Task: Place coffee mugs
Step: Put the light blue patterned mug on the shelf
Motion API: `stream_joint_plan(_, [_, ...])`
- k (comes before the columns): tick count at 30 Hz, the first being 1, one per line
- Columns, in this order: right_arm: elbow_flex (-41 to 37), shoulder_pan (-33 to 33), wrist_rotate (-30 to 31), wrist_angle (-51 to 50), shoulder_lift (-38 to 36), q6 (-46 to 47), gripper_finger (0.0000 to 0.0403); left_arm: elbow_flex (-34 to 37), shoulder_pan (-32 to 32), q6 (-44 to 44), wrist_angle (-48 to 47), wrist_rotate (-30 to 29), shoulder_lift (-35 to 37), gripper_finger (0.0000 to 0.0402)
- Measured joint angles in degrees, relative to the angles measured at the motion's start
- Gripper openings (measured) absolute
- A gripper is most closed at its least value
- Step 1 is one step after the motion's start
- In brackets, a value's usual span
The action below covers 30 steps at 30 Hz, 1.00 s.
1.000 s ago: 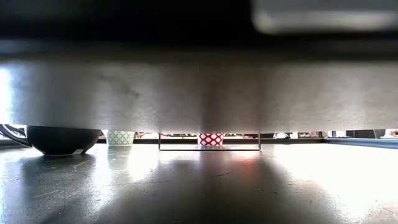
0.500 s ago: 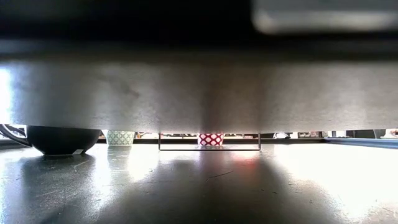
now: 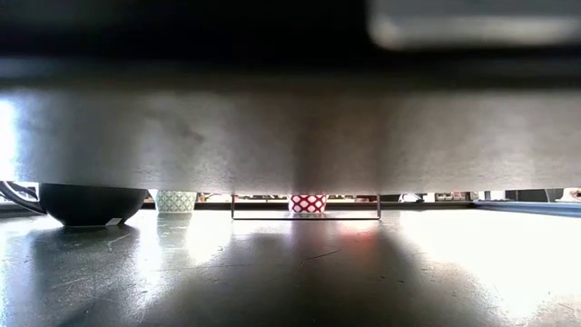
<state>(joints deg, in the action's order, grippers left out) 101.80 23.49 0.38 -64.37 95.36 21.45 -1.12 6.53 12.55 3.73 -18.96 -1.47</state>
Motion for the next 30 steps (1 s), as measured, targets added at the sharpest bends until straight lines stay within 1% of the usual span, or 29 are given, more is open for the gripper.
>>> stream_joint_plan(2, [1.1,0.0,1.3,-2.3,-0.4,-2.3,0.0084,0.0,0.0,0.0,0.0,0.0,0.0,0.0082])
stream_joint_plan(6, [1.3,-0.9,6.4,-5.6,-2.8,-5.9,0.0084,0.0,0.0,0.0,0.0,0.0,0.0,0.0082])
stream_joint_plan(9, [-1.0,-2.5,9.6,-6.5,-6.3,-6.6,0.0084,0.0,0.0,0.0,0.0,0.0,0.0,0.0082])
stream_joint_plan(12, [-3.9,-4.8,11.6,-5.8,-10.5,-6.7,0.0084,0.0,0.0,0.0,0.3,0.0,0.0,0.0082])
stream_joint_plan(15, [-8.0,-7.4,12.3,-3.7,-15.1,-8.7,0.0084,0.0,0.0,0.0,0.3,0.0,0.0,0.0082])
stream_joint_plan(18, [-12.8,-10.4,12.3,0.8,-19.9,-10.2,0.0084,0.0,0.0,0.0,0.6,-0.6,0.0,0.0082])
stream_joint_plan(22, [-18.8,-13.4,12.3,6.2,-25.2,-13.6,0.0084,0.0,0.0,0.2,4.5,-6.1,0.0,0.0082])
stream_joint_plan(24, [-21.3,-14.5,12.2,8.3,-27.3,-14.6,0.0084,0.0,0.0,0.4,6.7,-6.9,0.0,0.0082])
stream_joint_plan(26, [-23.6,-15.5,11.7,9.5,-29.1,-14.7,0.0084,0.0,0.0,0.6,8.4,-5.5,0.0,0.0082])
stream_joint_plan(30, [-27.6,-16.4,11.6,11.2,-32.1,-14.0,0.0084,0.0,0.0,4.2,10.3,-0.4,-1.2,0.0083])
